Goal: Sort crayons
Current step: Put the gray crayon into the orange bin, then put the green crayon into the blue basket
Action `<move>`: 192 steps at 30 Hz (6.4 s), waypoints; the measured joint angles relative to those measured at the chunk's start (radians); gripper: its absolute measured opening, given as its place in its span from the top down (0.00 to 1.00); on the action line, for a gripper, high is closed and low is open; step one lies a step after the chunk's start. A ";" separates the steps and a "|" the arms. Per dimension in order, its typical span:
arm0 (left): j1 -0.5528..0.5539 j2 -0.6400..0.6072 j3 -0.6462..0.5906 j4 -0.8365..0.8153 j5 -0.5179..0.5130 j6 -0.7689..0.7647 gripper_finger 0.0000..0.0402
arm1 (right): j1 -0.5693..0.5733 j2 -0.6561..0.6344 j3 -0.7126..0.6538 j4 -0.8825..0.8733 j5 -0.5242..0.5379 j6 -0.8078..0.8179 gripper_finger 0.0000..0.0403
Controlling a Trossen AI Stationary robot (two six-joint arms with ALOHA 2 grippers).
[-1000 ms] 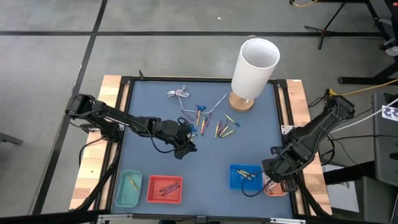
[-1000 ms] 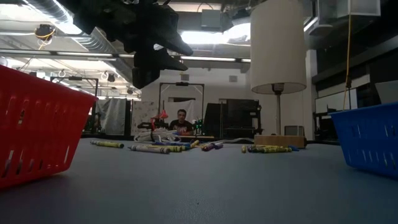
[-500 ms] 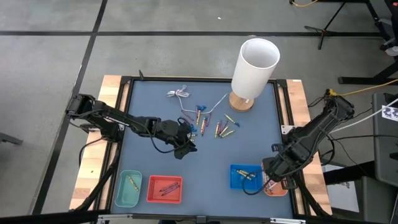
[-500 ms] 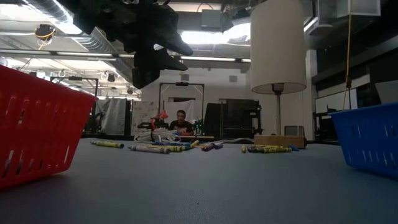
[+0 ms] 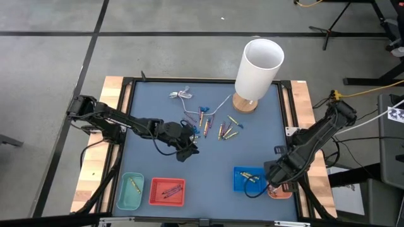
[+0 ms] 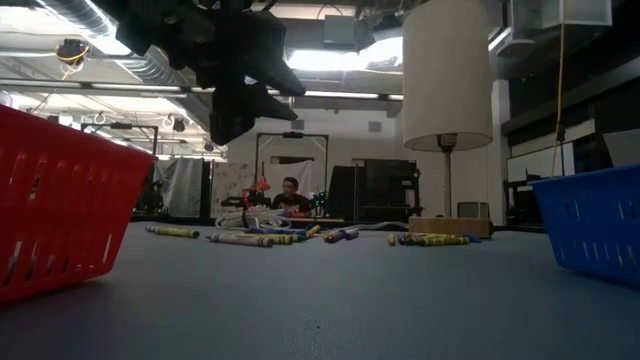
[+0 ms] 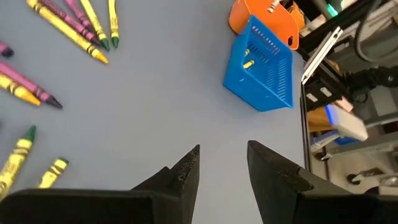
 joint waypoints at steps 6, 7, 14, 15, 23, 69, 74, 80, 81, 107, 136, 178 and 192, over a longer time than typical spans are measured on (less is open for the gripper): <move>0.000 0.000 0.000 0.001 0.000 0.078 0.70 | 0.000 0.004 0.000 0.000 0.026 0.003 0.90; 0.000 0.000 0.000 0.001 0.000 0.086 0.70 | 0.000 0.004 0.000 0.000 0.025 0.006 0.90; 0.000 0.000 0.000 -0.019 0.000 0.107 0.70 | 0.000 0.004 0.000 -0.002 0.024 0.007 0.87; 0.000 0.000 0.000 -0.021 0.000 0.107 0.70 | 0.000 0.004 0.000 -0.003 0.023 0.007 0.86; 0.001 0.000 0.000 -0.025 -0.051 0.234 0.70 | 0.000 0.004 0.000 -0.004 0.024 0.008 0.68; 0.088 0.267 0.000 -0.077 -0.173 0.551 0.70 | -0.485 0.001 0.035 0.657 0.625 -0.585 0.65; 0.089 0.290 0.000 -0.075 -0.201 0.550 0.70 | -0.527 0.001 0.035 0.654 0.625 -0.646 0.65; 0.089 0.302 0.003 -0.086 -0.198 0.547 0.70 | -0.569 0.002 0.006 0.648 0.618 -0.762 0.65; 0.089 0.302 0.003 -0.089 -0.198 0.547 0.71 | -0.578 -0.001 -0.008 0.651 0.608 -0.769 0.65; 0.090 0.307 0.000 -0.037 -0.204 0.553 0.97 | -0.907 -0.054 -0.442 1.208 0.201 -0.836 0.65; -0.044 0.329 0.172 0.648 -0.261 0.454 0.97 | -0.904 -0.054 -0.442 1.270 0.343 -0.892 0.65; -0.066 0.878 0.895 0.522 -0.095 0.333 0.73 | -0.904 -0.054 -0.441 1.277 0.419 -0.963 0.65; 0.013 0.790 0.894 0.296 0.162 0.396 0.79 | -0.945 -0.054 -0.441 1.235 0.482 -0.896 0.65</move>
